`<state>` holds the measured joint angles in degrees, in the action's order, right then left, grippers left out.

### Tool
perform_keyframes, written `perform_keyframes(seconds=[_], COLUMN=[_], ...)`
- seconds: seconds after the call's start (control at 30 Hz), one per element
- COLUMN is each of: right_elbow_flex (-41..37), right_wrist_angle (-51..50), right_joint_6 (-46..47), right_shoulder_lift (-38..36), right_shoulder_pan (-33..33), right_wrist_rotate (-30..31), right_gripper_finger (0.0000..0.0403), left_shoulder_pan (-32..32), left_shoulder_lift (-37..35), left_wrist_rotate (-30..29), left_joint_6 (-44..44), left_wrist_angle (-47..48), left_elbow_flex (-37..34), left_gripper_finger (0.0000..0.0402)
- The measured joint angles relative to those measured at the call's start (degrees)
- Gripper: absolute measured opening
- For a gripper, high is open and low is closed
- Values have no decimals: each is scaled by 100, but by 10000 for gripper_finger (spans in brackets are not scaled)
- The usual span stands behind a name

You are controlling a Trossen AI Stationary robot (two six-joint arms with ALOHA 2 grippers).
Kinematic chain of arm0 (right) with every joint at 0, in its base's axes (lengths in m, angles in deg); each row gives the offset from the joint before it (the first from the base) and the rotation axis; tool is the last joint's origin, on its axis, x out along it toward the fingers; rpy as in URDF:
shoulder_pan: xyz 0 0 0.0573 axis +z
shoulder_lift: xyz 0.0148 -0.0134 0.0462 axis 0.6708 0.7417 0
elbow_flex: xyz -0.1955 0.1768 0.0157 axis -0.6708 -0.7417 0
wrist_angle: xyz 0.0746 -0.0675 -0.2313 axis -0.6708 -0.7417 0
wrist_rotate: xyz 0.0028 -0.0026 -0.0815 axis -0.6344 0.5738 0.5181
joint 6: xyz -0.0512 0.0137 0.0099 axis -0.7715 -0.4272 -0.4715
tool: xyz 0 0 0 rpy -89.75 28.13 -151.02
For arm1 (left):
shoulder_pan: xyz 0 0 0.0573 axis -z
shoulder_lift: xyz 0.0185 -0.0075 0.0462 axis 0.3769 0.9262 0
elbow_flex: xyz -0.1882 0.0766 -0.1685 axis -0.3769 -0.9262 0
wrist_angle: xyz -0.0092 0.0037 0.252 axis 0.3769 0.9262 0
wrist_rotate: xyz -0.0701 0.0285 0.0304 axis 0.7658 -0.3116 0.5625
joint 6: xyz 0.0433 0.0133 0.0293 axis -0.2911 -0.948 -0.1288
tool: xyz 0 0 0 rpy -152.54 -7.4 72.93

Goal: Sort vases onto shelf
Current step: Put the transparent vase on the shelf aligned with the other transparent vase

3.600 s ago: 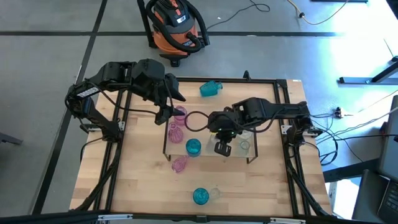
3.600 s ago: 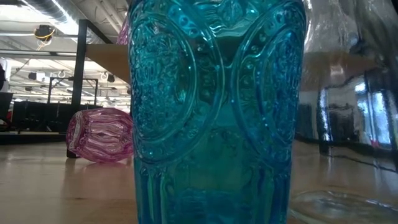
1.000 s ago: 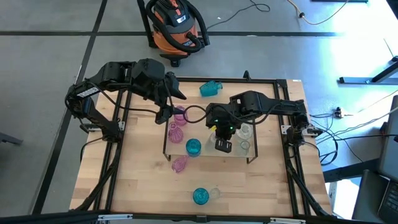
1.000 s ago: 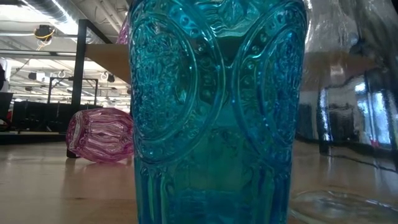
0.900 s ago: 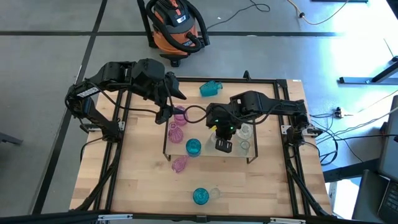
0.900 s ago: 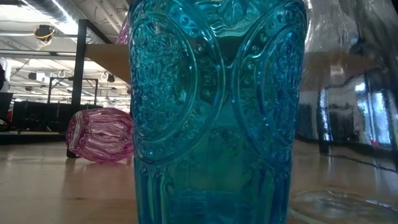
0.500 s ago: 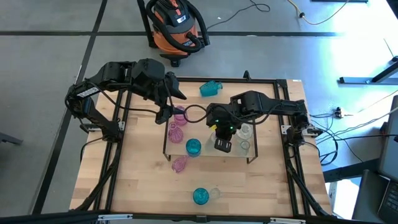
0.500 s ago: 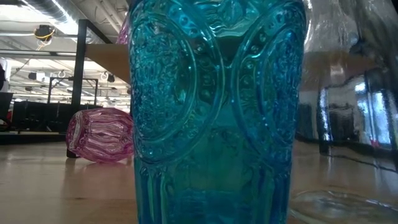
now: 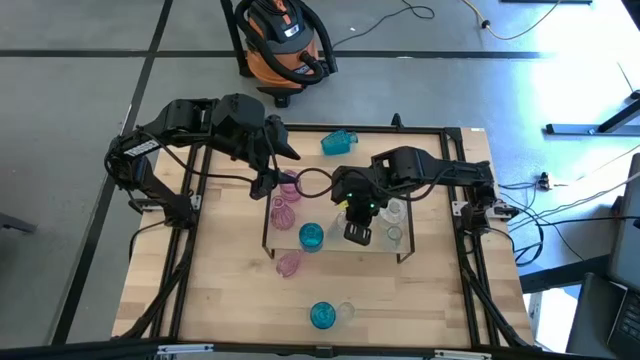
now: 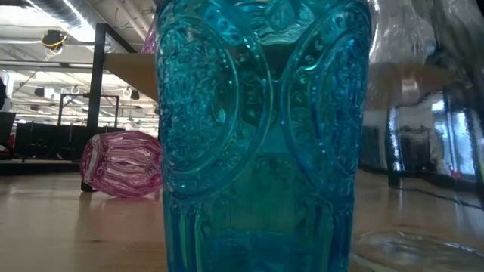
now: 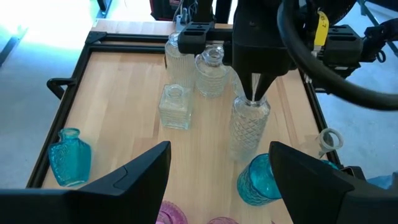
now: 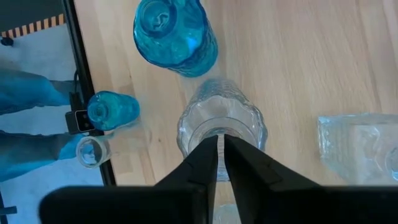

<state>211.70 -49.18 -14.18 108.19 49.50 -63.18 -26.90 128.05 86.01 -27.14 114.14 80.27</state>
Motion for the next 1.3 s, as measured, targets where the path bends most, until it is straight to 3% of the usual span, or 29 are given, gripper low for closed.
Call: perform_keyframes(seconds=[0.8,1.03,1.3], right_elbow_flex=[-9,-871,-1697], right_wrist_angle=[14,69,-29], right_joint_6=[-479,-452,-241], right_shoulder_lift=[-214,-556,-1328], right_shoulder_pan=[-457,-442,-572], right_wrist_rotate=[-122,-356,-156], right_gripper_finger=[49,49,49], left_shoulder_pan=[0,0,0], left_shoulder_lift=[0,0,0], left_wrist_rotate=[2,2,2], left_joint_6=[7,9,9], left_wrist_angle=[4,4,-104], left_elbow_flex=[0,0,0], left_gripper_finger=[266,266,266])
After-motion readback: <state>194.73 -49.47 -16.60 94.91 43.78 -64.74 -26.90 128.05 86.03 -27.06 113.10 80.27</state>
